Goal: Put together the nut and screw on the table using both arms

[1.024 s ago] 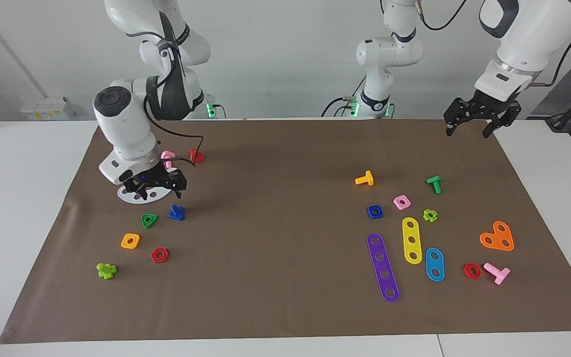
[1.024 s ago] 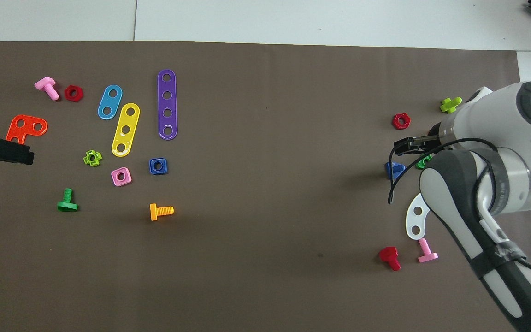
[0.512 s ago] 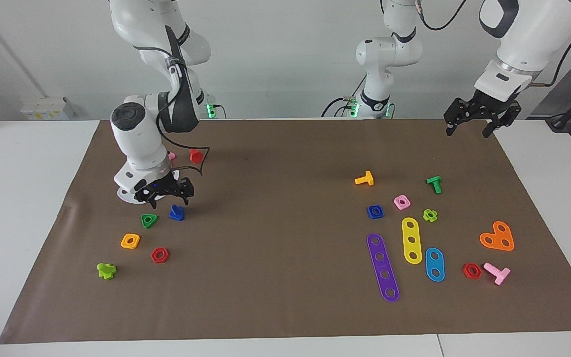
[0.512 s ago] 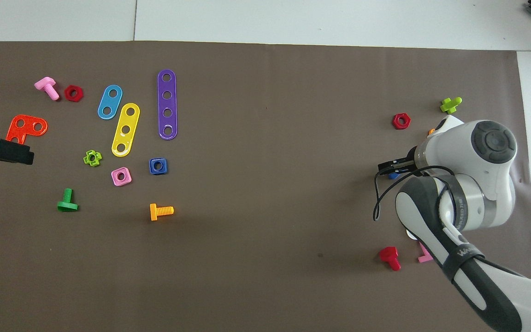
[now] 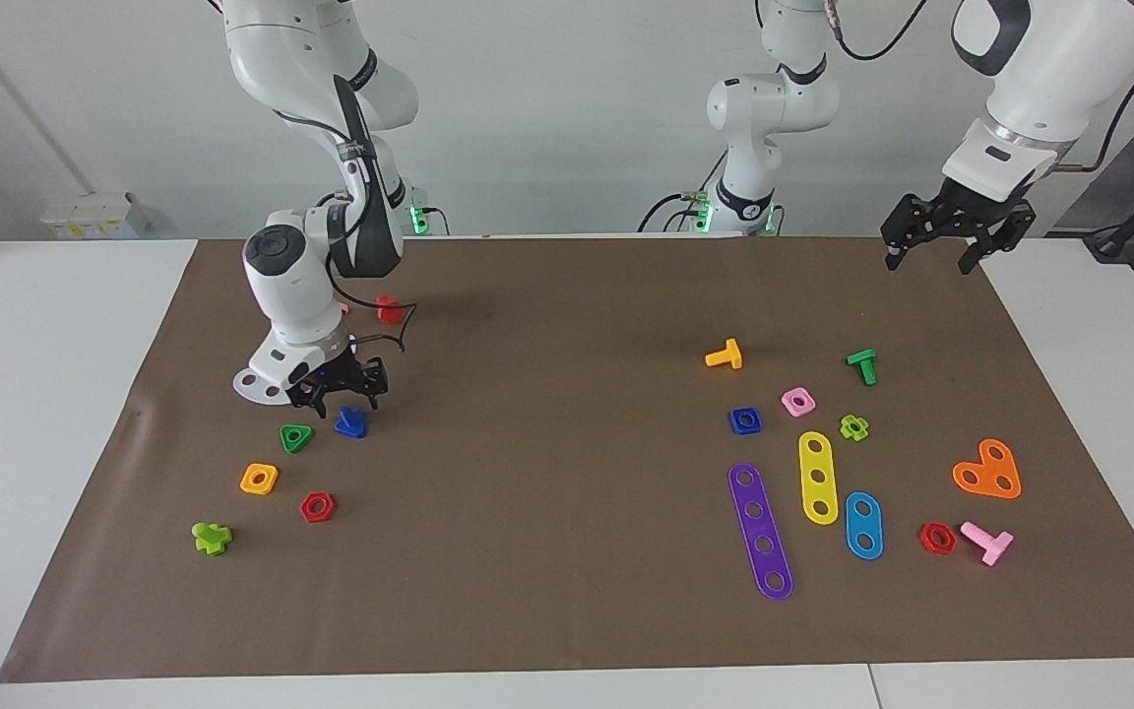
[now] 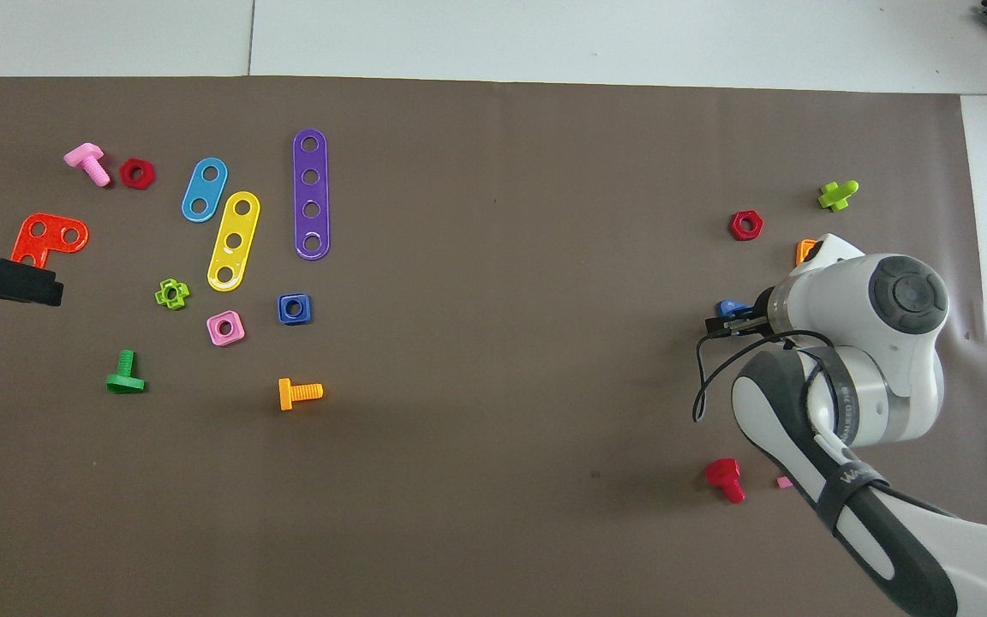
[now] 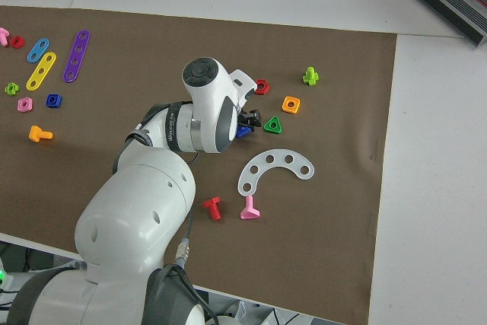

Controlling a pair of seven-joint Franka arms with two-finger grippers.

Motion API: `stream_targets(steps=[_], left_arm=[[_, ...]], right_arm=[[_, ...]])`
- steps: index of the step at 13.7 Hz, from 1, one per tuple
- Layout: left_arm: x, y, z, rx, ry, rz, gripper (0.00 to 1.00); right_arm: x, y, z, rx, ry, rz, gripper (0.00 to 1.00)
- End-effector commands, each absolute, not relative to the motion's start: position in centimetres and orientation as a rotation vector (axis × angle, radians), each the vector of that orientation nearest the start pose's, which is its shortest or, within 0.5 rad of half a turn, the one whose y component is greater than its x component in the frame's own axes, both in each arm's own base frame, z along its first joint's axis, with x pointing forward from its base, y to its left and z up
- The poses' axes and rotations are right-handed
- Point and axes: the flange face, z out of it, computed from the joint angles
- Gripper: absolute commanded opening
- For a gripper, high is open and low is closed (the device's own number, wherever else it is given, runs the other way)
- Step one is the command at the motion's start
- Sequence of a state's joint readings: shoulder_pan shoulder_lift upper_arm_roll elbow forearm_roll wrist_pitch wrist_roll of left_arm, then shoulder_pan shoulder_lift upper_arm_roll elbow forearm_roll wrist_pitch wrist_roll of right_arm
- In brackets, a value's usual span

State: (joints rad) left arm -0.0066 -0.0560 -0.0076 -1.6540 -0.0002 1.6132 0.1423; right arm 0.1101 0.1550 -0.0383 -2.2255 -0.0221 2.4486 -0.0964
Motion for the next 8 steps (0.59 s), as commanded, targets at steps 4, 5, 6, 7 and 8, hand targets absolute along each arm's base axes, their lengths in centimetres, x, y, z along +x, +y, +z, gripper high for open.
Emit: stream_targets(steps=[4,5,6,7,8], left_arm=[[53.04,-0.48,62.15,-3.135,0.243,-0.02,1.0],[53.04,-0.48,62.15,-3.135,0.245,-0.02,1.0],[53.04,-0.48,62.15,-3.135,0.243,-0.02,1.0],[53.04,-0.56,62.15,-3.135,0.245,-0.02,1.0],[53.04,-0.48,62.15,-3.135,0.245,-0.02,1.0]], right_arm=[[54.43,3.19,31.05,-3.131,-0.314,-0.142,0.53],[54.44,3.19,30.98,-3.132,-0.321,-0.142,0.53],[54.47,2.94,30.6,-3.131,-0.335,-0.135,0.53],[54.56,2.69,30.5,-3.131,-0.334,-0.149,0.52],[54.31,2.59,30.16,-3.131,-0.331,-0.142,0.51]])
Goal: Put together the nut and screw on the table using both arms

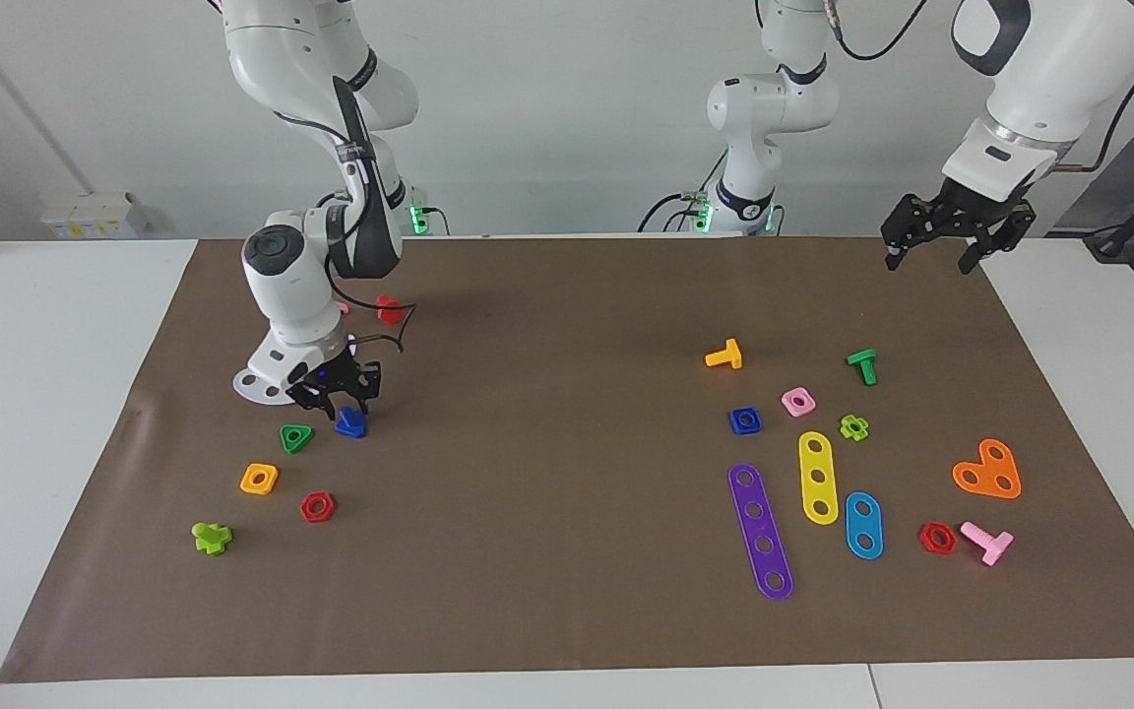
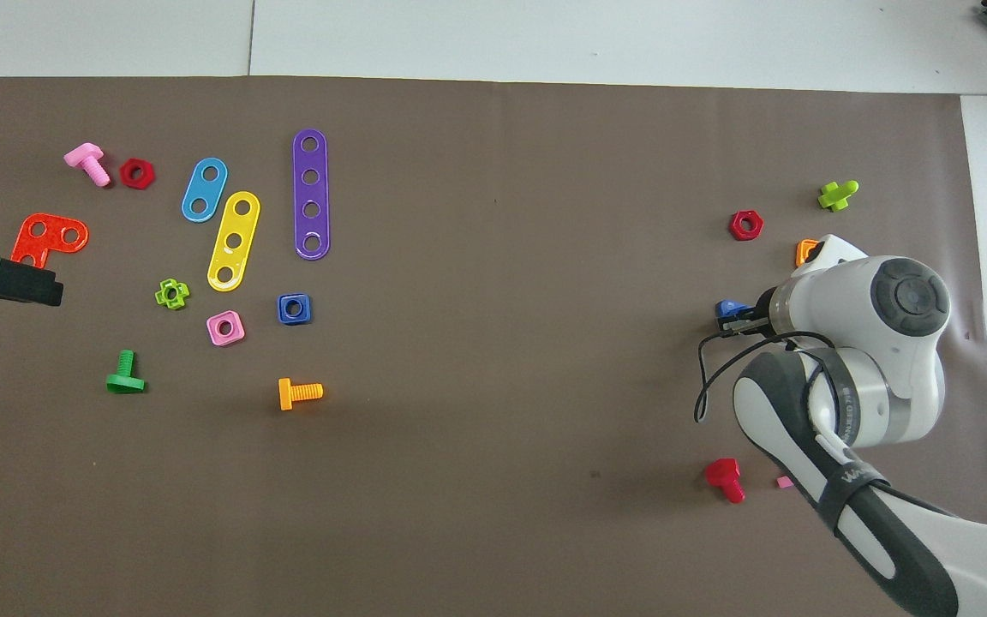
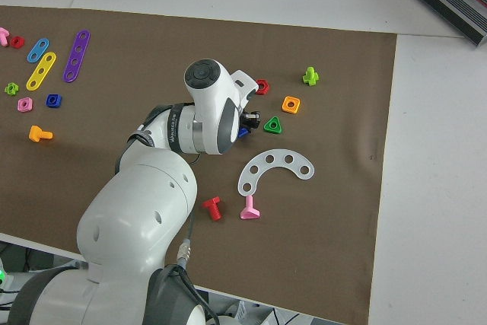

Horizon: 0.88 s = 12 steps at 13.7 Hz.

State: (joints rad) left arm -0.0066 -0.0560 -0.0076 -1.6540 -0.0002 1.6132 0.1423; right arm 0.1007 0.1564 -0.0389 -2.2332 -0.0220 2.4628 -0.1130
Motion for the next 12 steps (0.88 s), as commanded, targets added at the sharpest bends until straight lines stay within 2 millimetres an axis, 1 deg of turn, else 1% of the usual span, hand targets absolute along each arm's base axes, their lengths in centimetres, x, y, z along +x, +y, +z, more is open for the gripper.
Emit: stream_targets(steps=[1,3,5,7,10,12], left_arm=[[53.04,-0.48,62.15,-3.135,0.245,-0.02,1.0],[53.04,-0.48,62.15,-3.135,0.243,-0.02,1.0],[53.04,-0.48,62.15,-3.135,0.243,-0.02,1.0],[53.04,-0.48,62.15,-3.135,0.243,-0.02,1.0],[53.04,-0.48,62.15,-3.135,0.245,-0.02,1.0],[53.04,-0.48,62.15,-3.135,0.243,-0.02,1.0]], right_arm=[[54.24,2.67,30.08,-3.131,-0.336,-0.144,0.51],[54.27,2.59,30.01,-3.131,-0.334,-0.152,0.5],[54.26,2.67,30.01,-3.131,-0.336,-0.152,0.44],[54.26,2.67,30.01,-3.131,-0.334,-0.152,0.4],[54.42,2.68,30.04,-3.131,-0.329,-0.157,0.4],[54.59,3.11,30.05,-3.131,-0.326,-0.159,0.4]])
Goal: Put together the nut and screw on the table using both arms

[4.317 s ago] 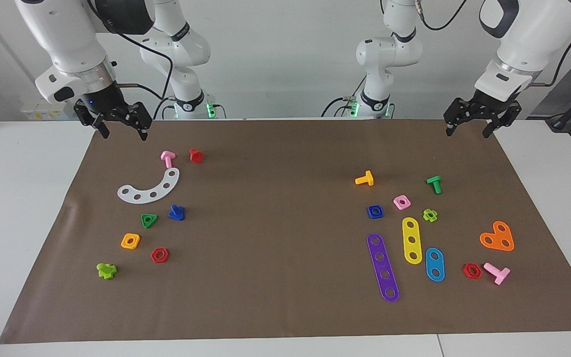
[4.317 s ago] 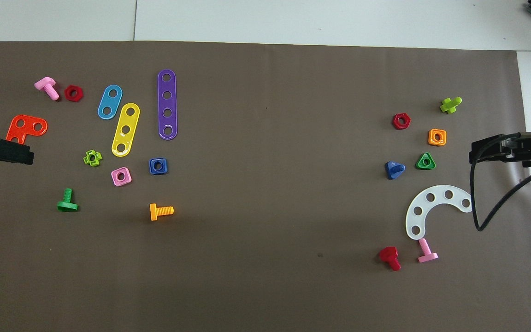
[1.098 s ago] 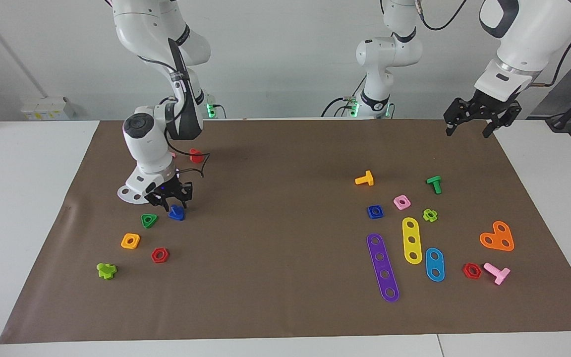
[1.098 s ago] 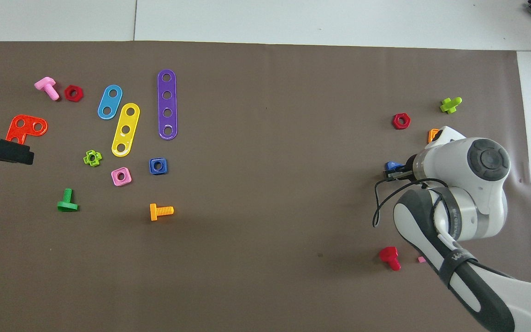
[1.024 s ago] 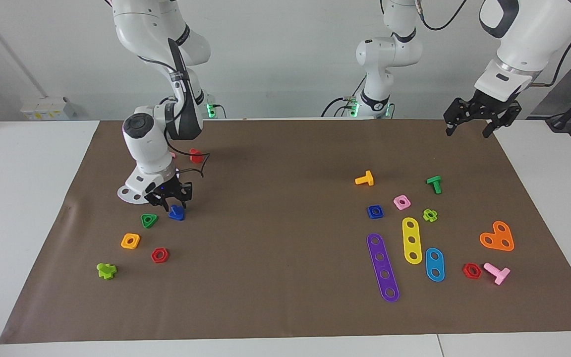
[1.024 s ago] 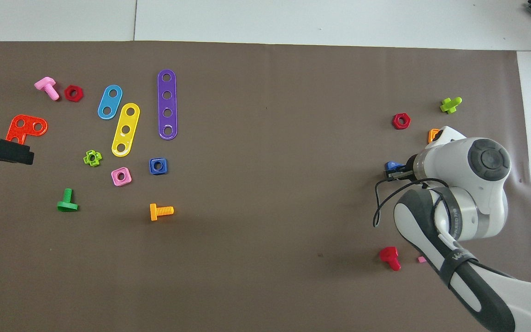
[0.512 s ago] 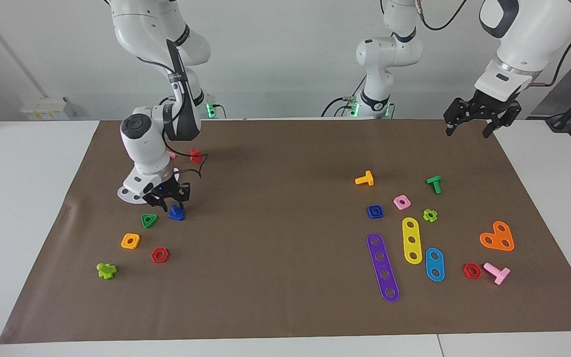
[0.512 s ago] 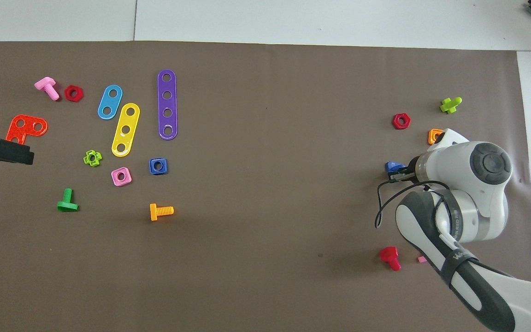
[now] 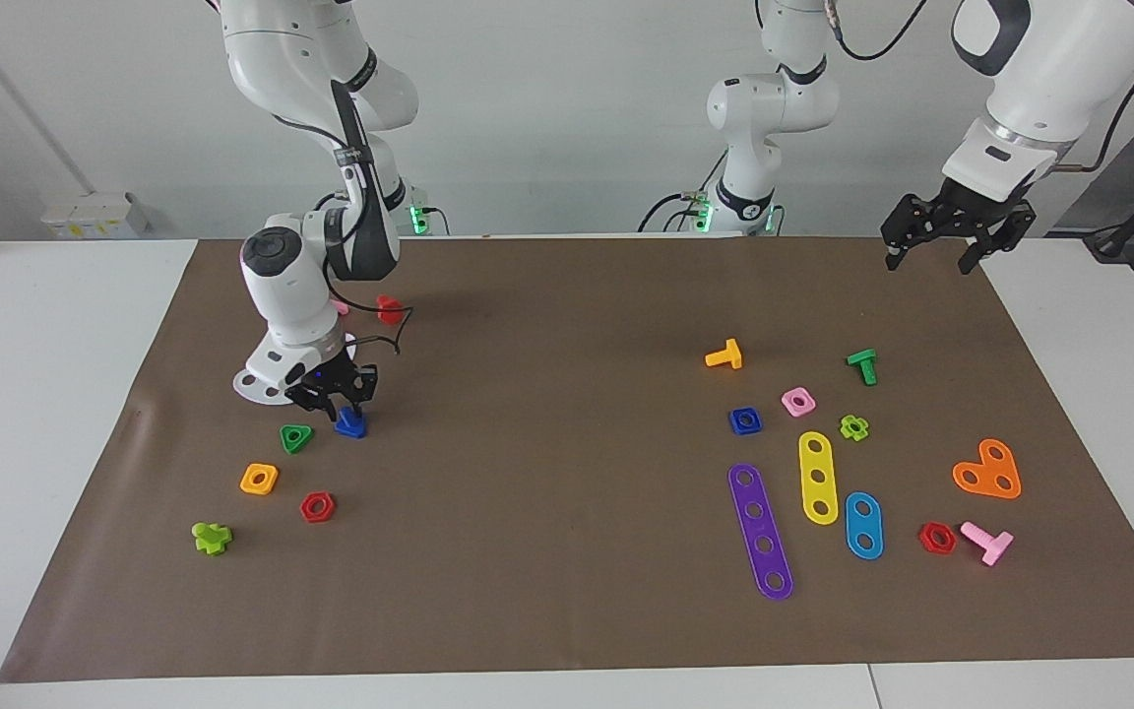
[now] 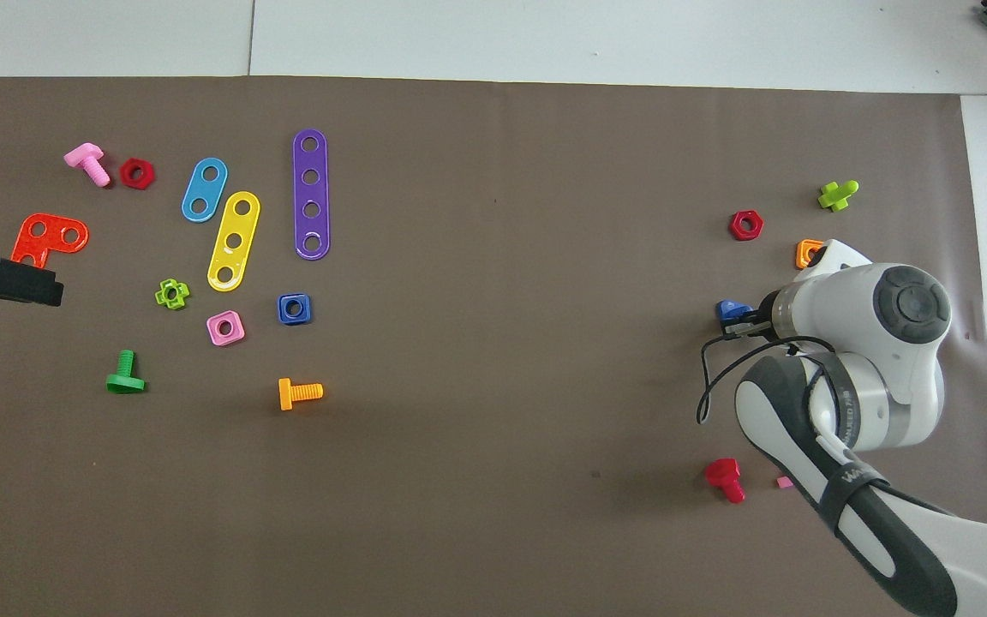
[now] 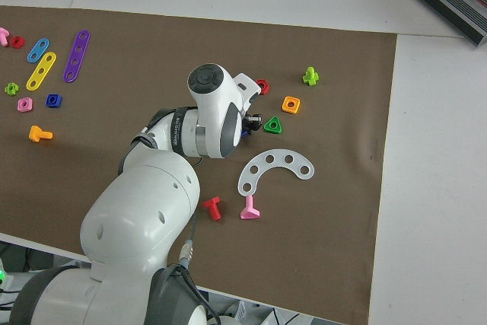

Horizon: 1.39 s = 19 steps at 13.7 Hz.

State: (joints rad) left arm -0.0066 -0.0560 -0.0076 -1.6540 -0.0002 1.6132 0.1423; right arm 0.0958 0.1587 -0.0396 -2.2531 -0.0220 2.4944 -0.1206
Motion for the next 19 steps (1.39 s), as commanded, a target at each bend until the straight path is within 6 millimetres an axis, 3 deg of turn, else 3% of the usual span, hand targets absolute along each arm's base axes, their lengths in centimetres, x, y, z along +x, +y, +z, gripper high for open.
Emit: stream_targets(steps=[1,13,14,16,19], left_arm=[[53.04,-0.48,62.15,-3.135,0.243,-0.02,1.0],[53.04,-0.56,62.15,-3.135,0.245,-0.02,1.0],[53.04,-0.48,62.15,-3.135,0.243,-0.02,1.0],[53.04,-0.48,62.15,-3.135,0.243,-0.02,1.0],[53.04,-0.48,62.15,-3.135,0.243,-0.02,1.0]], right_arm=[[54.64,3.11,30.11,-3.131,-0.324,-0.161,0.4],[55.0,3.39,30.2,-3.131,-0.31,-0.169,0.36],[55.01,3.3,30.28,-3.131,-0.308,-0.171,0.33],[55.01,3.39,30.28,-3.13,-0.31,-0.171,0.02],[55.06,3.39,30.37,-3.131,-0.298,-0.169,0.0]])
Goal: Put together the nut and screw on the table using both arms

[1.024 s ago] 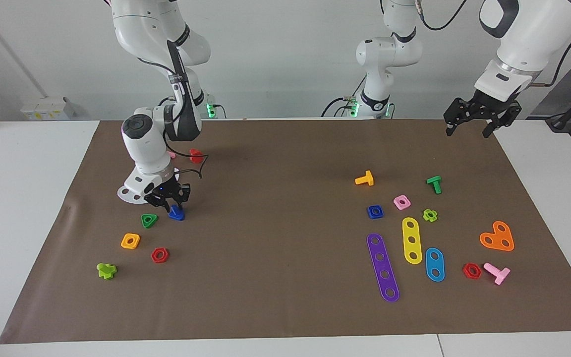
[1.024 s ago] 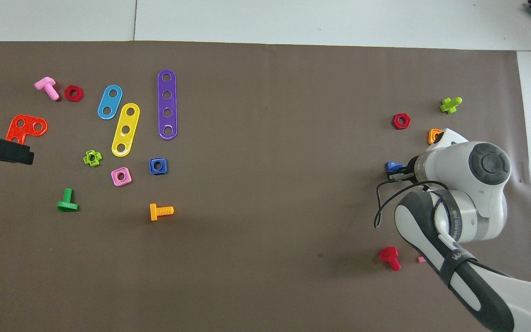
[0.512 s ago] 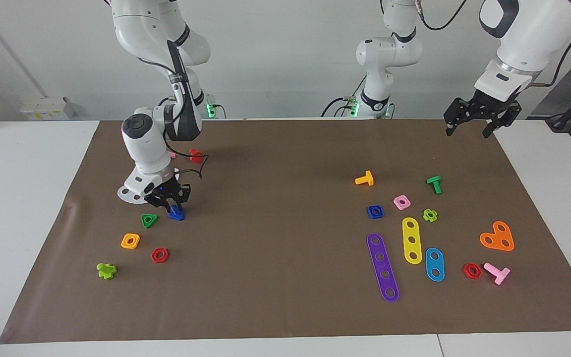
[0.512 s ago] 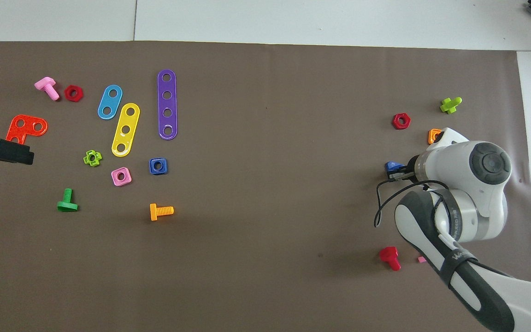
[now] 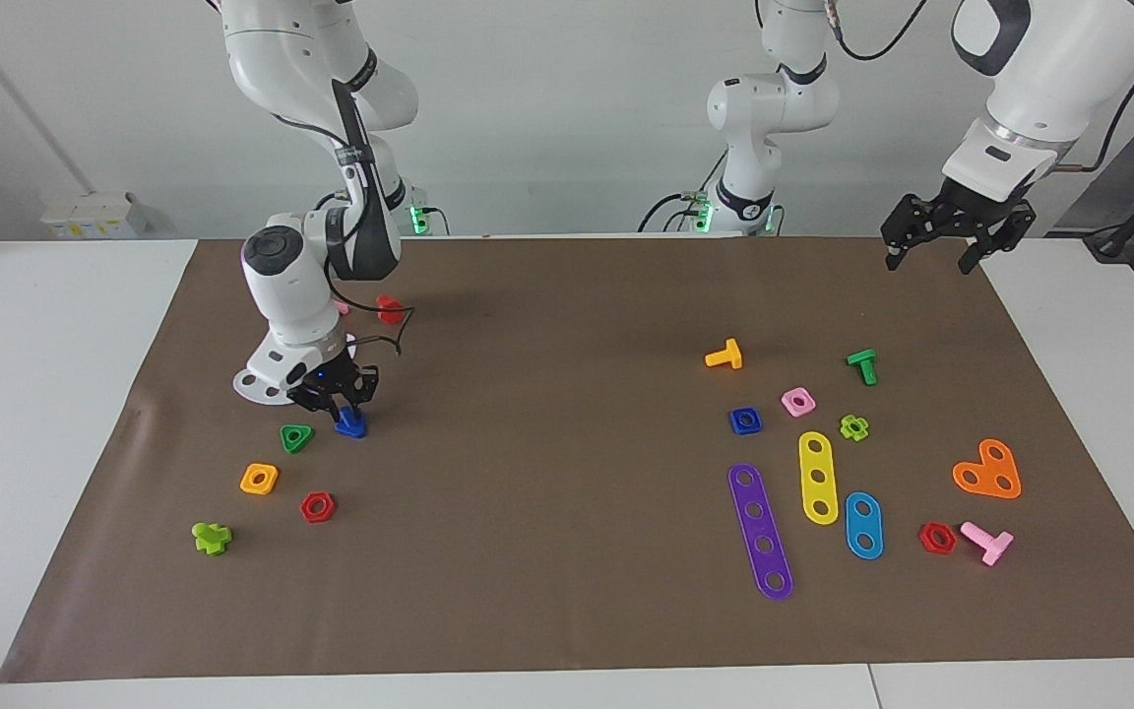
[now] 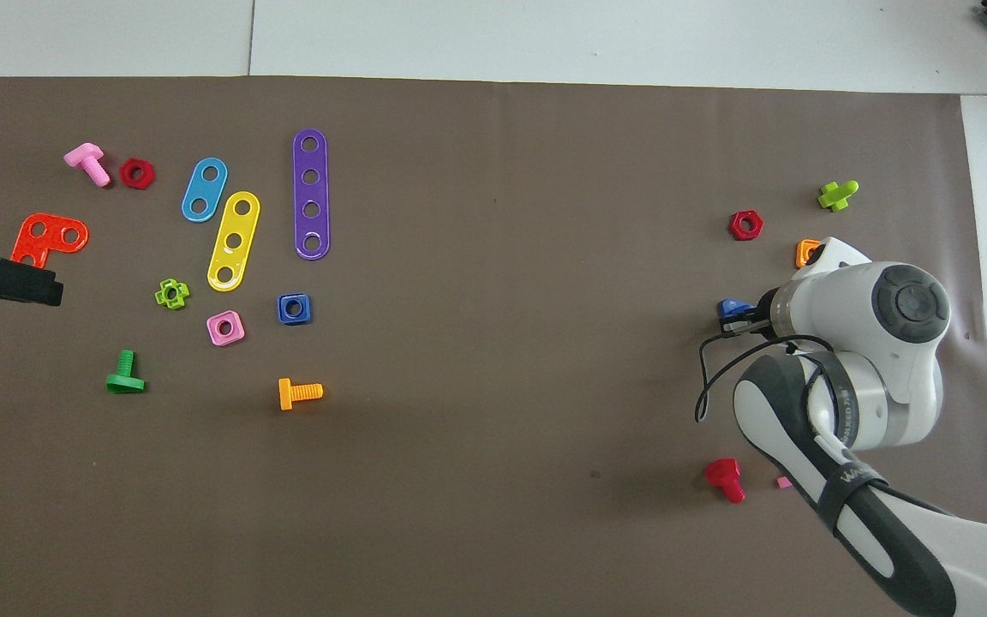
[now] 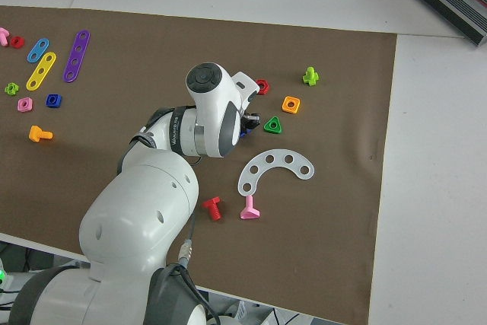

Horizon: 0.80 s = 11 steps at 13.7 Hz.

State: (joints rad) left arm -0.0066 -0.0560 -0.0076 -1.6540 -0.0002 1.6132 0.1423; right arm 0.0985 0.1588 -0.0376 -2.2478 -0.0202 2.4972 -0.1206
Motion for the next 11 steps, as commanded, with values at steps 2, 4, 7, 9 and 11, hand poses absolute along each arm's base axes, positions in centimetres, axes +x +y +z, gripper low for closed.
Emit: stream_targets(steps=[2,4,7,9,11], left_arm=[[53.0,-0.5,62.1,-3.135,0.245,-0.02,1.0],[53.0,-0.5,62.1,-3.135,0.243,-0.02,1.0],[53.0,-0.5,62.1,-3.135,0.243,-0.02,1.0],[53.0,-0.5,62.1,-3.135,0.245,-0.02,1.0],[53.0,-0.5,62.1,-3.135,0.243,-0.02,1.0]], right_arm=[[55.8,3.7,31.5,-3.128,-0.271,-0.169,0.0],[56.7,4.6,33.9,-3.129,-0.224,-0.13,0.0],[57.9,6.7,37.7,-3.126,-0.148,-0.146,0.0],[58.5,8.7,40.6,-3.123,-0.115,-0.138,0.0],[58.7,11.4,43.2,-3.121,-0.089,-0.125,0.0]])
